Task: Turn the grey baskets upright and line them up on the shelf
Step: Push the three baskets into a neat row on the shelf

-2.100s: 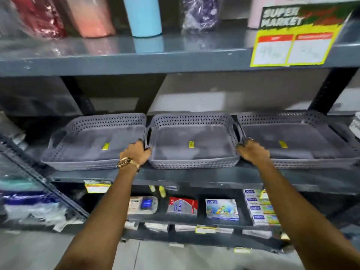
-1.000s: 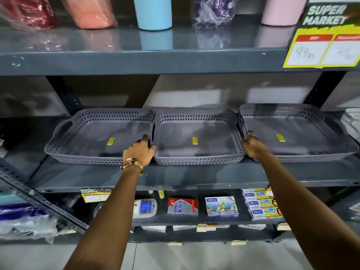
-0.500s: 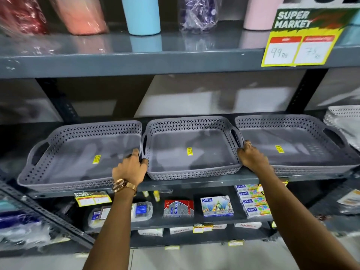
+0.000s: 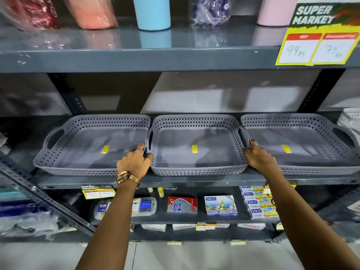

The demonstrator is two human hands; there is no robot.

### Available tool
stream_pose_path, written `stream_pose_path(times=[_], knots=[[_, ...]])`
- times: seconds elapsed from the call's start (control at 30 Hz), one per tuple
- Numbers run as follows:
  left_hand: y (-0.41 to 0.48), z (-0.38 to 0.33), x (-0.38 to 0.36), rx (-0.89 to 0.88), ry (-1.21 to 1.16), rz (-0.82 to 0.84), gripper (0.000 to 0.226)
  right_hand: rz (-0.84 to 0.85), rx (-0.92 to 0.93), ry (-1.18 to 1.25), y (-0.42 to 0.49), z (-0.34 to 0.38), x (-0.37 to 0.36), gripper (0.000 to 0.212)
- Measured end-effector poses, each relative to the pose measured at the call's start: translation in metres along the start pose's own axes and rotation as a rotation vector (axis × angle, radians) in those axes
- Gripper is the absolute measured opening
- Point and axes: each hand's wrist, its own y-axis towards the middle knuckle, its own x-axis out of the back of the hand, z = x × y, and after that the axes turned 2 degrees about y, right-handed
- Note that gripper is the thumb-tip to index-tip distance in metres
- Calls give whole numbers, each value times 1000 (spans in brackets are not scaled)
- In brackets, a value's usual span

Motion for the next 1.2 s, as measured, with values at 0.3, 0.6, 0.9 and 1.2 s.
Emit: stream_pose_path(times=[0.3,0.6,0.9,1.2], knots=[[1,1,0,-17,-12,-13,44,-41,-33,-50,-4,3,-2,40],[3,4,-1,-41,-8,2,47,-23,-44,-34,-5,2,-1,47],[-5,4,2,-29,-21,2,51,-19,-41,-65,-10,-2,-2,43],[-13,1,0,1,-49,-21,44,-32,-56,-68,-11,0,-2,44]])
